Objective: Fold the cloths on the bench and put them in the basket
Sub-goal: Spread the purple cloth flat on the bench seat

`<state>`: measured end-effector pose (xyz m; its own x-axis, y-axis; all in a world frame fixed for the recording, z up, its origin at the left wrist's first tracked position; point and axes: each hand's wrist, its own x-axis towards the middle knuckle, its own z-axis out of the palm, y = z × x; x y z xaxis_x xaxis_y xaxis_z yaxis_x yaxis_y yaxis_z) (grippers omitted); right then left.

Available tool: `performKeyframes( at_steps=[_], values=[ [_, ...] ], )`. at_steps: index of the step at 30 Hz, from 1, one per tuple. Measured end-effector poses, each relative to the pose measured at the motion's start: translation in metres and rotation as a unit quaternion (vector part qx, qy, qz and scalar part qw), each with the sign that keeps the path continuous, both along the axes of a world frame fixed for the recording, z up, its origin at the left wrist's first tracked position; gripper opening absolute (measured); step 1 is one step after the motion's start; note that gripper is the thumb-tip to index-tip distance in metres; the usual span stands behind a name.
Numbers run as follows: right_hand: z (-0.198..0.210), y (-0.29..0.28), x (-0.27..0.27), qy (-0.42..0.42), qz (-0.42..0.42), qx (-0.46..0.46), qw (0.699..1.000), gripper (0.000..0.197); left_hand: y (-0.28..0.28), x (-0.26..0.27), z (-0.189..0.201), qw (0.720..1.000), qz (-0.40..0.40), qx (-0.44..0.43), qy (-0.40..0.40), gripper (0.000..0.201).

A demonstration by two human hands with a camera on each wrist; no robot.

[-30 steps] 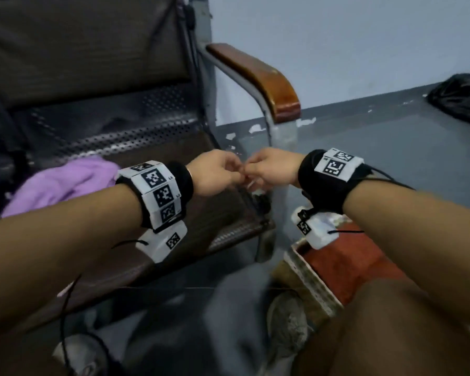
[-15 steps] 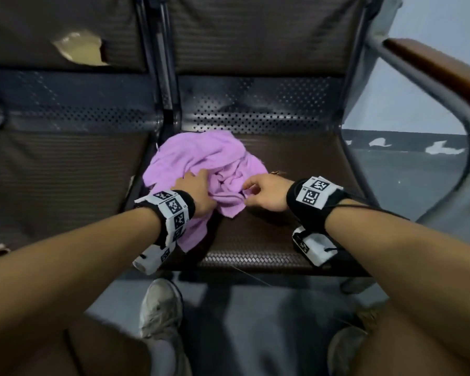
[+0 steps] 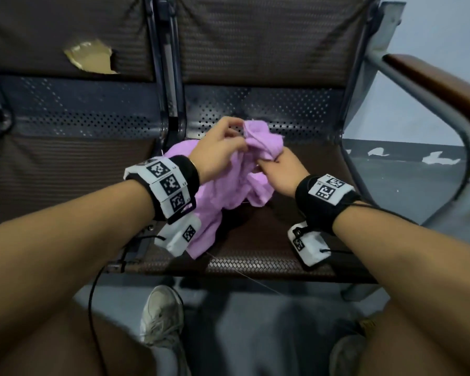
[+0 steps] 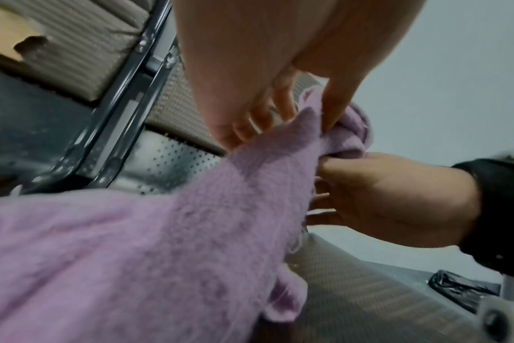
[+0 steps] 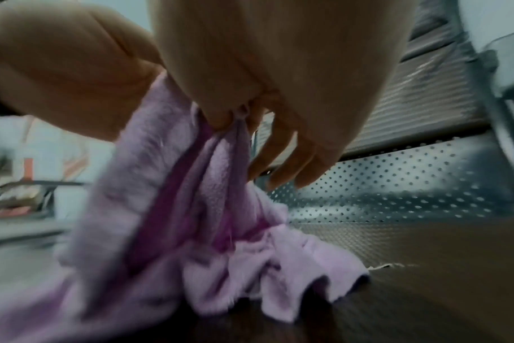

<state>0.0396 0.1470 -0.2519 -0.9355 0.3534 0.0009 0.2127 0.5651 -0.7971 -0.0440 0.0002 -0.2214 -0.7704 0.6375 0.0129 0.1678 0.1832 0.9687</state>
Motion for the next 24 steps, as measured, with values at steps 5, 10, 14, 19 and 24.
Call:
performKeyframes(
  at_steps=[5, 10, 14, 19, 24],
  values=[
    [0.037, 0.012, 0.023, 0.169, -0.153, -0.387, 0.893, 0.025, 0.006, -0.002, -0.007, 0.966, -0.118, -0.192, 0.126, 0.075],
    [0.05, 0.049, 0.055, 0.218, -0.228, -0.455, 0.833, 0.028, 0.02, 0.003, -0.025, 0.852, -0.1, -0.374, 0.353, 0.028],
    [0.03, 0.076, 0.084, 0.02, -0.245, -0.127, 0.961, 0.056, 0.04, 0.015, -0.014, 0.955, -0.068, -0.218, 0.191, 0.023],
    [0.025, 0.058, 0.102, -0.037, -0.02, 0.041, 0.998, 0.108, 0.066, 0.052, 0.008, 0.993, -0.109, -0.024, -0.029, 0.013],
    [0.035, 0.061, 0.101, 0.029, -0.125, 0.084, 0.988, 0.014, 0.071, 0.061, 0.003, 0.979, -0.202, -0.025, 0.009, 0.045]
  ],
)
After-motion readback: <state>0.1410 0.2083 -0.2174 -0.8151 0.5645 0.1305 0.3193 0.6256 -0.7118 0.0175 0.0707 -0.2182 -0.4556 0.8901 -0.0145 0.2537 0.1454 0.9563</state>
